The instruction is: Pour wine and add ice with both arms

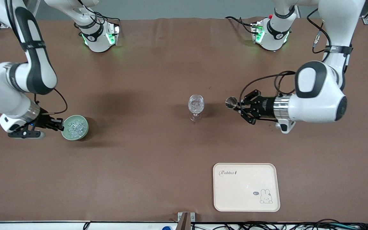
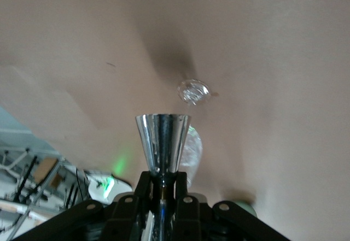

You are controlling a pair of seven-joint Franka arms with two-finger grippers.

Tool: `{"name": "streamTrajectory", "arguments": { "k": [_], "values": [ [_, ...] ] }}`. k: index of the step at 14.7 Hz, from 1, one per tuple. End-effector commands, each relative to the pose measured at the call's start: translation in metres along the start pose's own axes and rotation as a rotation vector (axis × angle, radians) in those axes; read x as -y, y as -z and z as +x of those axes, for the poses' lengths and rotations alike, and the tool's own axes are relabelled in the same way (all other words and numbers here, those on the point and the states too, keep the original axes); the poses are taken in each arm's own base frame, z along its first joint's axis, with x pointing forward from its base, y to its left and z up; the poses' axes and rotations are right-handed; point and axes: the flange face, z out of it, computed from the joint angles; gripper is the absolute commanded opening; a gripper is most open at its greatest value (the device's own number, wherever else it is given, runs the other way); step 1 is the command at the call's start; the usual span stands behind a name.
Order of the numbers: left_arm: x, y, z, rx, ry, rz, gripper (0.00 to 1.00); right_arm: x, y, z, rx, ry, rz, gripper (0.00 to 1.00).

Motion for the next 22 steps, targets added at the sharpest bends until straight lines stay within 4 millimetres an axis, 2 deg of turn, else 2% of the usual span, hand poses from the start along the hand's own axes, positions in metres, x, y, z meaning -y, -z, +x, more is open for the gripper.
{"name": "streamTrajectory", "arguments": {
  "k": [1,5,6,9,11,13,16,19,22],
  "values": [
    [0.015,-0.009,-0.027,-0.109,0.019,0.003,0.01,-0.007,0.059,-0.011,0.025,-0.010,0.013,0.06],
    [0.021,-0.026,-0.059,-0.193,0.039,0.000,0.01,-0.014,0.141,-0.014,0.080,-0.017,0.027,0.06],
    [0.022,-0.035,-0.072,-0.238,0.042,-0.001,0.01,-0.014,0.159,-0.018,0.081,-0.011,0.018,0.06],
    [0.024,-0.050,-0.086,-0.303,0.054,-0.019,0.01,-0.013,0.209,-0.040,0.069,0.002,-0.013,0.07],
    [0.029,-0.067,-0.098,-0.350,0.057,-0.012,0.01,-0.008,0.225,-0.053,0.074,0.012,-0.013,0.07],
    [0.027,-0.071,-0.104,-0.403,0.078,-0.038,0.01,-0.004,0.236,-0.057,0.068,0.023,-0.013,0.07],
    [0.022,-0.086,-0.115,-0.452,0.100,-0.051,0.01,0.002,0.278,-0.053,0.021,0.035,-0.019,0.07],
    [0.018,-0.099,-0.127,-0.507,0.115,-0.077,0.01,0.005,0.283,-0.049,0.021,0.037,-0.019,0.07],
    [0.013,-0.109,-0.128,-0.543,0.139,-0.094,0.01,0.004,0.280,-0.049,0.027,0.035,-0.019,0.07]
  ]
}}
